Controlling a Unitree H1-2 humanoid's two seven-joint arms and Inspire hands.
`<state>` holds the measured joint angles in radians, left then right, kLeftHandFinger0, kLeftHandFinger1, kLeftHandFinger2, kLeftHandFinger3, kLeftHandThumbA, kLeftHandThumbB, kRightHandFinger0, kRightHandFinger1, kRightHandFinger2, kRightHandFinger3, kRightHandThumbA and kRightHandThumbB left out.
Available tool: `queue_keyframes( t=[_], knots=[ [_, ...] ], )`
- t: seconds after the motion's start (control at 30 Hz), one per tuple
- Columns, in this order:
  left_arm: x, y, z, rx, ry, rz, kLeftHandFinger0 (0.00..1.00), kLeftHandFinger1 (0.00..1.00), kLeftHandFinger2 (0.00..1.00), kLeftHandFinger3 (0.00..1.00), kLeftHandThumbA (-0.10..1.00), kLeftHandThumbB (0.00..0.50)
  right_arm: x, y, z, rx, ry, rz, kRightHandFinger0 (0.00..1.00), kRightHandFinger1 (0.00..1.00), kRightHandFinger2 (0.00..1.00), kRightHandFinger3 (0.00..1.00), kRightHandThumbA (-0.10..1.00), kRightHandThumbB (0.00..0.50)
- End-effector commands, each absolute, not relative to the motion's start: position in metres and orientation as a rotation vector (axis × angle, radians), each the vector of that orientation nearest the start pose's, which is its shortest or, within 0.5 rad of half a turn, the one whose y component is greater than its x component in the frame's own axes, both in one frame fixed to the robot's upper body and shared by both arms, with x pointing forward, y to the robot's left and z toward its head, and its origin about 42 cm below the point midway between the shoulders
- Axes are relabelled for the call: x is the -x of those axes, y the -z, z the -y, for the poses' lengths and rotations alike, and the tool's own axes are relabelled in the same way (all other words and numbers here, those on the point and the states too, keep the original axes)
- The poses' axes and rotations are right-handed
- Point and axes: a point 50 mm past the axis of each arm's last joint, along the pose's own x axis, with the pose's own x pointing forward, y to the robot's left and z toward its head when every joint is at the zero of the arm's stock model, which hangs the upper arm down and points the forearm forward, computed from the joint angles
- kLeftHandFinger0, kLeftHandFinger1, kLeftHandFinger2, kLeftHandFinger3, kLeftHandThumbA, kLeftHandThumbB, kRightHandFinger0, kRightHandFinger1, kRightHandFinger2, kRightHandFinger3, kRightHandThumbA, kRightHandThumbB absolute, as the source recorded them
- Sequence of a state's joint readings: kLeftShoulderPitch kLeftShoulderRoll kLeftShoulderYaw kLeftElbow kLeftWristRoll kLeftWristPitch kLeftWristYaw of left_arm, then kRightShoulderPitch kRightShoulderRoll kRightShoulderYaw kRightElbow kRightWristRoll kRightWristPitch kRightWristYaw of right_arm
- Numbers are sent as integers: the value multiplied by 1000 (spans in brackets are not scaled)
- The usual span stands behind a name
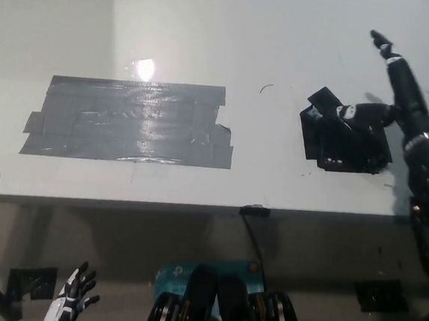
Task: A stapler is kept on the black spot marked on the desk infront of the robot. The robot picks up the stapler using its right hand and passes it to a person
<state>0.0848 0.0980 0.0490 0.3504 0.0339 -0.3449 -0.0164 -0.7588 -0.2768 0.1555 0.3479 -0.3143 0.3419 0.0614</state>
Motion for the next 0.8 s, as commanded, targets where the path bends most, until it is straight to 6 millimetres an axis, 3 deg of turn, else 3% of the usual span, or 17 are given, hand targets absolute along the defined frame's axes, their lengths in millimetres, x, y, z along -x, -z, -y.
queue_keyframes(
  t=[0.0,0.2,0.37,0.53,0.77],
  knots=[
    [-233,-13,-270,-138,-40,-28,878,947,951,977,1000,487,-517,-301,216,780,-54,52,1000,1000,1000,1000,1000,266],
    [-236,-15,-271,-144,-38,-23,850,922,937,969,1000,497,-531,-288,216,829,-79,-21,1000,1000,1000,1000,1000,282],
    [-237,-15,-273,-144,-35,-22,842,919,936,968,1000,496,-539,-277,217,867,-75,-72,1000,1000,1000,1000,1000,266],
    [-239,-16,-273,-146,-34,-20,835,908,923,957,1000,499,-545,-270,220,908,-67,-125,1000,1000,1000,1000,1000,305],
    [-237,-16,-272,-141,-35,-26,799,889,910,937,1000,493,-547,-265,219,910,-114,-150,1000,1000,1000,1000,1000,285]
  ],
)
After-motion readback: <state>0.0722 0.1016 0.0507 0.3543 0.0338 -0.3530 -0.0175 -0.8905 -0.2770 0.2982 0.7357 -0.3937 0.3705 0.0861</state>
